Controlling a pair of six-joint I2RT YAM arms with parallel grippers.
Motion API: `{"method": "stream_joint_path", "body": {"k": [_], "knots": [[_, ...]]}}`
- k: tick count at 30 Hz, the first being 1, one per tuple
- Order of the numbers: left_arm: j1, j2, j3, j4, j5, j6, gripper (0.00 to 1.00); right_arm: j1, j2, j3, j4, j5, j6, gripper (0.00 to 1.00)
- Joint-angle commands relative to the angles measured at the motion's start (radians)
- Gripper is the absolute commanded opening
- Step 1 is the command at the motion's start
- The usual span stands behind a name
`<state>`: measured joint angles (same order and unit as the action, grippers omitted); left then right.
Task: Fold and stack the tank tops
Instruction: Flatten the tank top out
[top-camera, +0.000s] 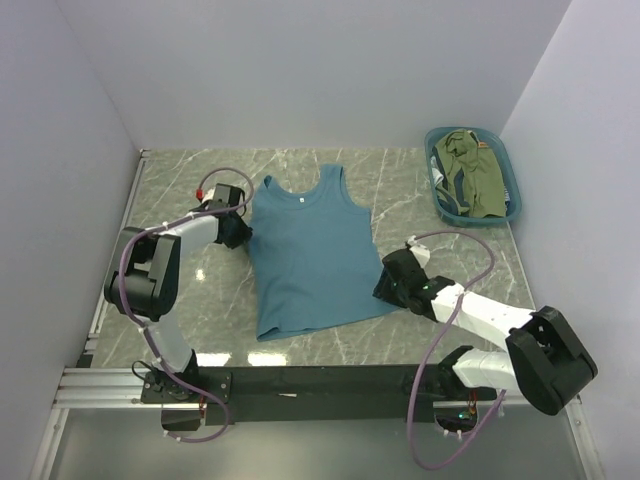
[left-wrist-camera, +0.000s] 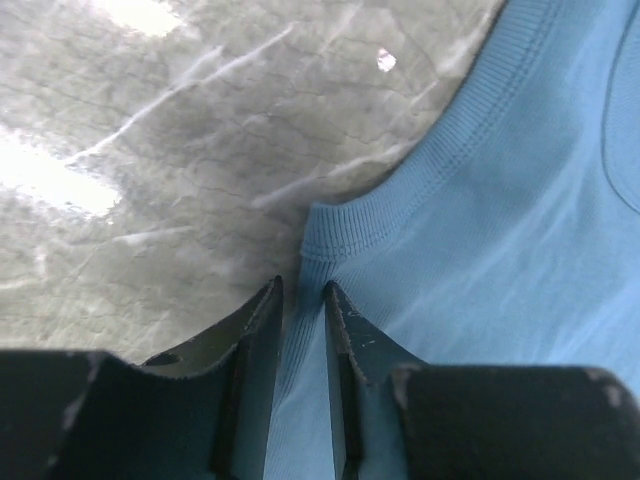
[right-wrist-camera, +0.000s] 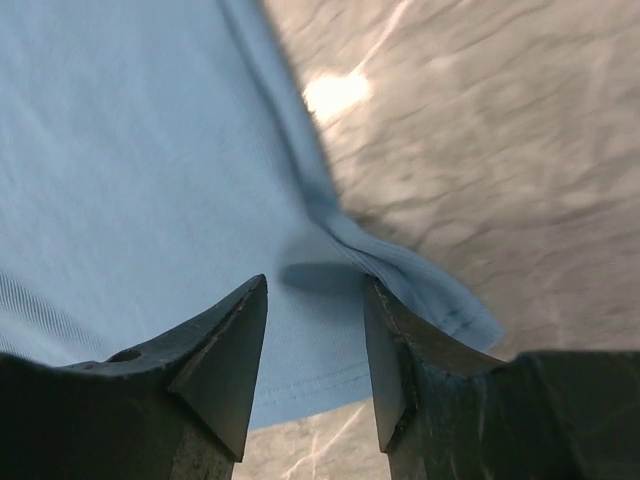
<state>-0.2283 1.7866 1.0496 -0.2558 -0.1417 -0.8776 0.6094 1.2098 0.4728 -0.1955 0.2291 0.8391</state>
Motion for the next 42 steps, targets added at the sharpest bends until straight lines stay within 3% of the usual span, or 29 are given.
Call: {"method": "stream_joint_path", "body": {"k": [1, 6, 15, 18, 19, 21, 25, 29, 30, 32, 36, 42], "knots": [[0.006, 0.014, 0.055, -0.054, -0.052, 0.011, 0.3, -0.051, -0.018, 0.001, -0.013, -0.008, -0.005, 0.51], [0.029, 0.048, 0.127, -0.1, -0.049, 0.052, 0.29, -0.184, -0.007, -0.02, 0.013, -0.094, -0.028, 0.53], [0.064, 0.053, 0.162, -0.086, 0.039, 0.101, 0.29, -0.284, -0.001, 0.001, 0.007, -0.165, -0.051, 0.51], [0.067, 0.022, 0.167, -0.073, 0.089, 0.12, 0.36, -0.284, -0.065, 0.001, -0.008, -0.166, -0.055, 0.51], [0.067, -0.013, 0.162, -0.056, 0.1, 0.123, 0.44, -0.284, -0.097, 0.003, -0.009, -0.174, -0.06, 0.51], [0.066, -0.056, 0.133, -0.046, 0.126, 0.105, 0.49, -0.283, -0.124, 0.012, -0.031, -0.171, -0.077, 0.51], [0.034, -0.206, 0.046, -0.069, 0.099, 0.045, 0.48, -0.278, -0.179, 0.024, -0.07, -0.166, -0.09, 0.5], [-0.02, -0.335, -0.11, -0.074, 0.03, -0.035, 0.46, -0.136, -0.17, 0.093, -0.105, -0.117, -0.075, 0.47], [-0.02, -0.348, -0.128, -0.071, 0.027, -0.043, 0.46, 0.012, -0.156, 0.122, -0.122, -0.065, -0.065, 0.47], [-0.016, -0.36, -0.148, -0.071, -0.001, -0.034, 0.46, 0.135, -0.089, 0.216, -0.142, 0.004, -0.042, 0.46], [0.033, -0.306, -0.076, -0.108, 0.04, 0.011, 0.41, 0.433, 0.077, 0.418, -0.166, 0.119, -0.051, 0.4], [0.118, -0.25, 0.078, -0.174, 0.062, 0.065, 0.42, 0.642, 0.42, 0.732, -0.205, 0.187, -0.15, 0.38]]}}
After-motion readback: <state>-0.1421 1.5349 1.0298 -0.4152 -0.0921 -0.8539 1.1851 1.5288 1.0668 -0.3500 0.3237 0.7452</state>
